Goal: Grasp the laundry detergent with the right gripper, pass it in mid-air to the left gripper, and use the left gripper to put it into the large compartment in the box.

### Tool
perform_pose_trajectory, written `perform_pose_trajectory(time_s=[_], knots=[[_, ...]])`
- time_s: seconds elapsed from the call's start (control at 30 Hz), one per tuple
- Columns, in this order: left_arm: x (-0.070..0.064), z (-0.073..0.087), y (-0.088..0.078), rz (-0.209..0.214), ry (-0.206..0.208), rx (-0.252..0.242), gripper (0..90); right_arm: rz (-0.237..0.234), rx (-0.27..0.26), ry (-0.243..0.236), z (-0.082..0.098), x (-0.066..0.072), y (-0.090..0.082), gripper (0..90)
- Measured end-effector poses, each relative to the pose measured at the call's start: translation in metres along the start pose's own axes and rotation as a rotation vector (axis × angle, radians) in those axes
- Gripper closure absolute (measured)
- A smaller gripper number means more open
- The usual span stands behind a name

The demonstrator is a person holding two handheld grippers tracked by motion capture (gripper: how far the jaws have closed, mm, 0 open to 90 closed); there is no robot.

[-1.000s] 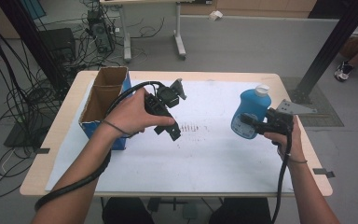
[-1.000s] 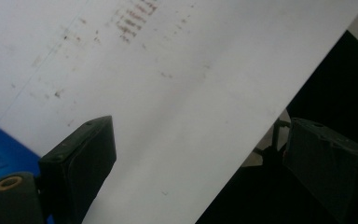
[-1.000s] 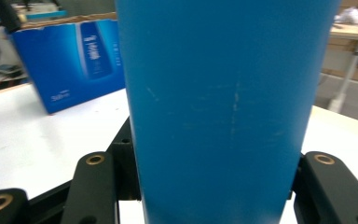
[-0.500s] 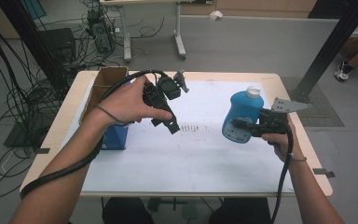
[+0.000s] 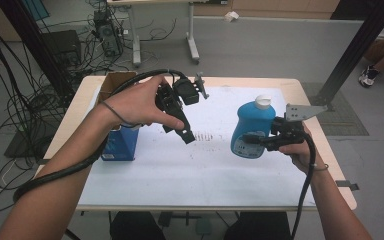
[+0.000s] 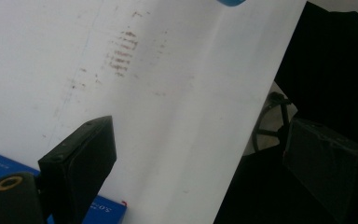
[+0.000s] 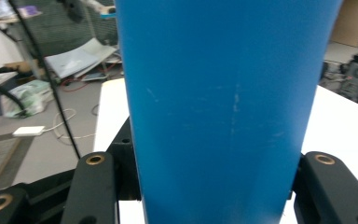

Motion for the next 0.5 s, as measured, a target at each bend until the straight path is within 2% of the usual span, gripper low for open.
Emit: perform_pose_trajectory(time_s=[0.17,0.5], knots=[[-0.002,-0.004,-0.006,-0.019,0.005,0.004,9.4,-0.040,0.004,-0.033,-0.007,0.007,0.006,45.1],[-0.005,-0.009,-0.011,-0.009,0.052,-0.012,8.5,-0.091,0.011,-0.076,-0.017,0.014,0.016,45.0]])
Point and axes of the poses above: each handheld gripper's, and its own axes: y roughly forward along the jaws, z roughly out of its underside, x roughly to its left, the point moved 1 cm from there along y, roughly forward along the jaws, and after that the axes turned 13 degrees about x, right-handed, at the moved point
